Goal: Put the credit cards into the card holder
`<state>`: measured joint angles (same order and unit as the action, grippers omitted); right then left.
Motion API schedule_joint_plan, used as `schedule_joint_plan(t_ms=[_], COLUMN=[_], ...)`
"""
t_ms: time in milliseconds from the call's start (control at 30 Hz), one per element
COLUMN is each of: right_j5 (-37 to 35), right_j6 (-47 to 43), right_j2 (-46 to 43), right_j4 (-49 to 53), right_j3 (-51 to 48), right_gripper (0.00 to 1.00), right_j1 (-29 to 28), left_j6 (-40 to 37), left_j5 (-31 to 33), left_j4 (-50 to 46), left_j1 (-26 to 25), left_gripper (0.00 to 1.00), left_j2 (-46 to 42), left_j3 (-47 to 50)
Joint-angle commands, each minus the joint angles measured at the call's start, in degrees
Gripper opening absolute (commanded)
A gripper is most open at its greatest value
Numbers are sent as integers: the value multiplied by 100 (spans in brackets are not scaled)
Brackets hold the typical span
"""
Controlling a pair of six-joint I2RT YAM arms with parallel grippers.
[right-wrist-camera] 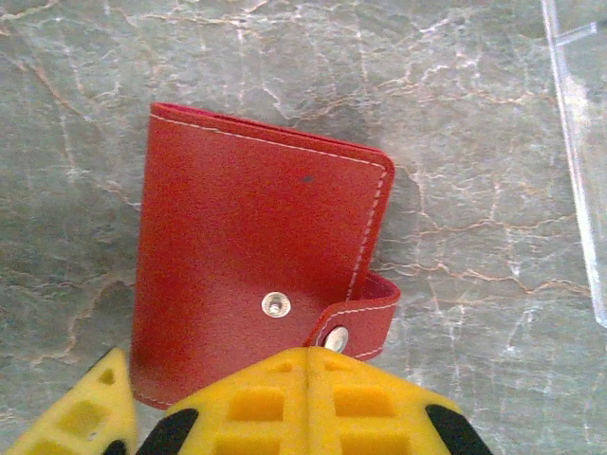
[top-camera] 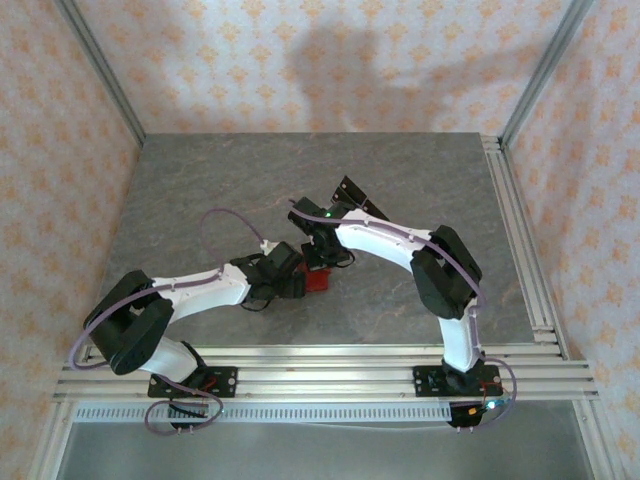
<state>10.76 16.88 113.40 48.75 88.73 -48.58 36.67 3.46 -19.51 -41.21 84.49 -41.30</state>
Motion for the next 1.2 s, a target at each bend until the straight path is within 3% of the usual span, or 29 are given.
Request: schedule_joint_plan(t_ms=[0,367,1167], right_j5=[109,431,390], right_j6=[76,172,160], right_j2=[-46,163,461], right_j4=[-31,-231,-389], right_j3=[188,241,129], right_gripper=[0,0,0], right_j1=[6,8,76], left_j6=[-107,-98,-81], left_j5=[31,7,-32], left_j4=[108,237,263], left_j1=[49,44,44], left_gripper=[93,93,93], left_j2=[128,286,331], left_j3=[-72,-11,52])
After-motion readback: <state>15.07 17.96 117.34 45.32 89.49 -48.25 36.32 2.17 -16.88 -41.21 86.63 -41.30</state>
